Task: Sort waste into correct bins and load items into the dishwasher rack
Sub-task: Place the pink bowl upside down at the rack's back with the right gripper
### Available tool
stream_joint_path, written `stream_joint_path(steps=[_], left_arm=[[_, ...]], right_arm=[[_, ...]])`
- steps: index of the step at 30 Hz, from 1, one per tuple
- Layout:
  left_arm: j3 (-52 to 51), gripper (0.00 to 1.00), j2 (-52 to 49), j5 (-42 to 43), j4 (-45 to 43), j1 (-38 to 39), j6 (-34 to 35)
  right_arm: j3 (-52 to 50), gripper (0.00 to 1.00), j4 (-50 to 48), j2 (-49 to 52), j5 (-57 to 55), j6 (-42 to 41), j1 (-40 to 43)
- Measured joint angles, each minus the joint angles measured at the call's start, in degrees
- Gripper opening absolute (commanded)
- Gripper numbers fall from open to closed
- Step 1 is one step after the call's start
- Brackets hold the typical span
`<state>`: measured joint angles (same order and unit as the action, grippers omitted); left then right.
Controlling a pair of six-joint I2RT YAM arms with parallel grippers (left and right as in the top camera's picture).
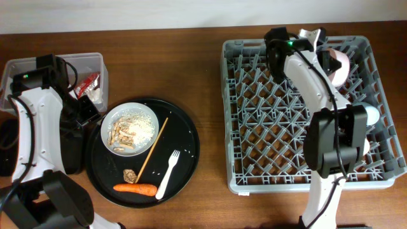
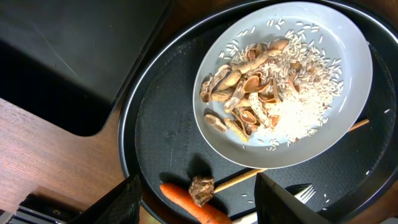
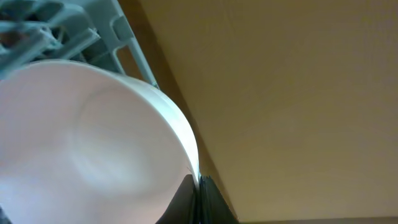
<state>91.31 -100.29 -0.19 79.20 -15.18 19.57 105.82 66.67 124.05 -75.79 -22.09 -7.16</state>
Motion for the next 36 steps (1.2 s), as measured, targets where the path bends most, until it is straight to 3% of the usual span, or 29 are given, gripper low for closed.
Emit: stream_joint_path(steps=[4,7,10,14,18,19,20,23,29,36], left_arm=[[0.0,0.57,0.0,0.0,-0.1,0.0,0.0],[0.0,0.58,0.0,0.0,-0.4,0.0,0.0],[0.0,0.58,0.0,0.0,-0.4,0.0,0.0],[0.0,0.58,0.0,0.0,-0.5,0.0,0.0],[0.0,0.58,0.0,0.0,-0.6,0.0,0.0],[0.0,0.58,0.0,0.0,-0.6,0.0,0.0],[0.0,0.58,0.0,0.0,-0.6,0.0,0.0],[0.0,0.58,0.0,0.0,-0.6,0.0,0.0],[0.0,0.58,0.0,0.0,-0.4,0.0,0.0],[0.0,0.65,0.0,0.0,-0.3,0.0,0.2]], right_arm=[[-2.0,0.04,0.4,0.0,-0.5,-3.0,-0.6],[-3.5,0.1,-0.5,0.0,1.7,-4.5,-3.9],[-4.0,0.23,-0.5,0.0,5.4,-4.9,-6.0],[-4.0,0.49,1.2,0.0,9.8,-4.8,-8.4],[-4.3,0.55,5.0,-0.1,14.7,-4.9,-12.5],[-4.5,0.6,6.3,-0.4,15.7,-5.3,-13.0],[-4.8,0.72,7.6,-1.2,16.8,-6.2,-13.5],[-4.8,0.72,7.9,-4.9,18.3,-7.3,-11.2],[-4.8,0.72,9.0,-5.4,29.1,-7.7,3.1],[-5.0,0.77,9.0,-8.6,39.3,-7.6,2.6]])
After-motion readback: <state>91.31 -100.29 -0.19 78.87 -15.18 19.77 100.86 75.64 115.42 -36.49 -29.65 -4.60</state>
